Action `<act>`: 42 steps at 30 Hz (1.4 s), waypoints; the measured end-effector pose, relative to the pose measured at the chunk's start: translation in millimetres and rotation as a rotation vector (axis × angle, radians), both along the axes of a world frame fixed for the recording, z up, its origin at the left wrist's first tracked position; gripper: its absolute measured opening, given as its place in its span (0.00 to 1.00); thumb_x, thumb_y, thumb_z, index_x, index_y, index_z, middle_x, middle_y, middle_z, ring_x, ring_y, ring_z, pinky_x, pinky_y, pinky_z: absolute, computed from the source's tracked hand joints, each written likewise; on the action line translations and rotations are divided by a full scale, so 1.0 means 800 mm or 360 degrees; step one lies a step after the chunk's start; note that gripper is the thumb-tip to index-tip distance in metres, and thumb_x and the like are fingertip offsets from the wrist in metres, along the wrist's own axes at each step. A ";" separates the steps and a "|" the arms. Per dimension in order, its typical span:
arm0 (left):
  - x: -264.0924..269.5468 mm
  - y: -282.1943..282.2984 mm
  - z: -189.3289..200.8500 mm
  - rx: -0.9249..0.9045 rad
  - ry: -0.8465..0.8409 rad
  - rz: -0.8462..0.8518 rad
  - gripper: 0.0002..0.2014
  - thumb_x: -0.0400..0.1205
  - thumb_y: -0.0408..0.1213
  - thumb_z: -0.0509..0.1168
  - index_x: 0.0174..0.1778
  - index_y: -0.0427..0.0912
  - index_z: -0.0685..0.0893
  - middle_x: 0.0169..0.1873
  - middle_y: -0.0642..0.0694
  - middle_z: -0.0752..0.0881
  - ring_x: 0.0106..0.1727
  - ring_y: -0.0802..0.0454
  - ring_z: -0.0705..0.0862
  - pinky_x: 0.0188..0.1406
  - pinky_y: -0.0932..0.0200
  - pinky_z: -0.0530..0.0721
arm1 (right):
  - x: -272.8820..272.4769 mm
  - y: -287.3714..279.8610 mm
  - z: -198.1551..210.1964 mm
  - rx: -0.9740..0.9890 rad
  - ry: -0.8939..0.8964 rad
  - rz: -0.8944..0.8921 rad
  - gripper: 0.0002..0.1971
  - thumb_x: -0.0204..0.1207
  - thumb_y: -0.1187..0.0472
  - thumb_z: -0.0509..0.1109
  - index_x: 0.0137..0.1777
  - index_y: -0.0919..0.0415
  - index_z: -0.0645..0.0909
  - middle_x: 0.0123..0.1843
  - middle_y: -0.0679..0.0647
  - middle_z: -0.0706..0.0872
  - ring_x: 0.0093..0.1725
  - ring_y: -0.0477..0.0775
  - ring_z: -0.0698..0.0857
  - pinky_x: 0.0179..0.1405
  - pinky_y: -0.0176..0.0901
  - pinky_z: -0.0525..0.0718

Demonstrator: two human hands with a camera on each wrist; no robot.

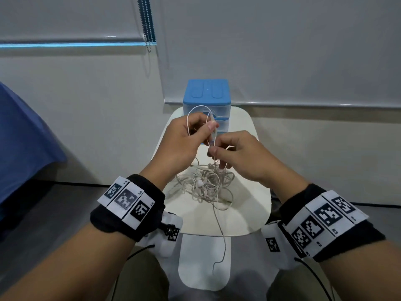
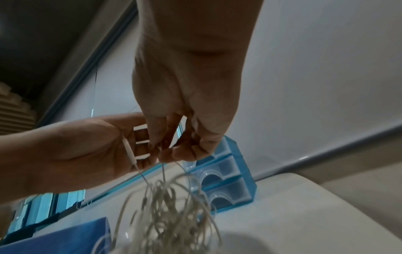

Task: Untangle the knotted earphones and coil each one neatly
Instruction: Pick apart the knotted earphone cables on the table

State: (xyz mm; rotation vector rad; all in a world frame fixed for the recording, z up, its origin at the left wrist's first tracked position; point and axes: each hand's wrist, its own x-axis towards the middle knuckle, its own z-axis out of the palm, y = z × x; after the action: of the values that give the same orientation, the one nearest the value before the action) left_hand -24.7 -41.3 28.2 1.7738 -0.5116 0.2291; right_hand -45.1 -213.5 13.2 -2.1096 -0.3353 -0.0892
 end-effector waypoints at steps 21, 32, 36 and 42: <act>0.005 0.012 0.007 0.0304 0.0182 -0.0188 0.12 0.90 0.39 0.67 0.44 0.44 0.93 0.38 0.43 0.91 0.37 0.60 0.84 0.44 0.70 0.79 | 0.012 0.018 0.081 0.0241 -0.1005 -0.0488 0.24 0.76 0.68 0.73 0.72 0.56 0.76 0.62 0.54 0.79 0.45 0.47 0.83 0.45 0.35 0.84; 0.005 0.016 0.022 -0.0188 0.0228 -0.0124 0.14 0.85 0.39 0.71 0.67 0.47 0.85 0.51 0.49 0.88 0.44 0.57 0.87 0.49 0.61 0.83 | 0.008 0.028 0.055 -0.0132 -0.0018 -0.0149 0.19 0.90 0.57 0.61 0.39 0.58 0.86 0.38 0.57 0.90 0.28 0.51 0.86 0.33 0.44 0.81; 0.000 0.007 -0.001 0.0318 0.0523 -0.0376 0.11 0.82 0.40 0.74 0.59 0.44 0.89 0.52 0.55 0.91 0.49 0.67 0.85 0.49 0.63 0.76 | 0.018 0.043 0.119 0.0264 -0.0353 -0.0346 0.19 0.90 0.60 0.59 0.40 0.63 0.85 0.35 0.58 0.87 0.33 0.58 0.90 0.33 0.41 0.85; 0.002 0.007 -0.015 0.0655 0.0572 -0.0356 0.10 0.89 0.39 0.68 0.42 0.50 0.89 0.49 0.57 0.93 0.54 0.61 0.87 0.61 0.59 0.79 | 0.023 0.035 0.164 -0.0156 -0.1302 -0.0538 0.15 0.87 0.56 0.60 0.48 0.59 0.88 0.50 0.47 0.81 0.48 0.45 0.81 0.49 0.37 0.76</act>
State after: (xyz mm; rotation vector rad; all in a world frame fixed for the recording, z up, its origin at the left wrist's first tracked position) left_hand -22.7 -35.8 16.1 2.0758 -0.5136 -0.3718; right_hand -26.8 -185.7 144.5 -2.1198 -0.4560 -1.1684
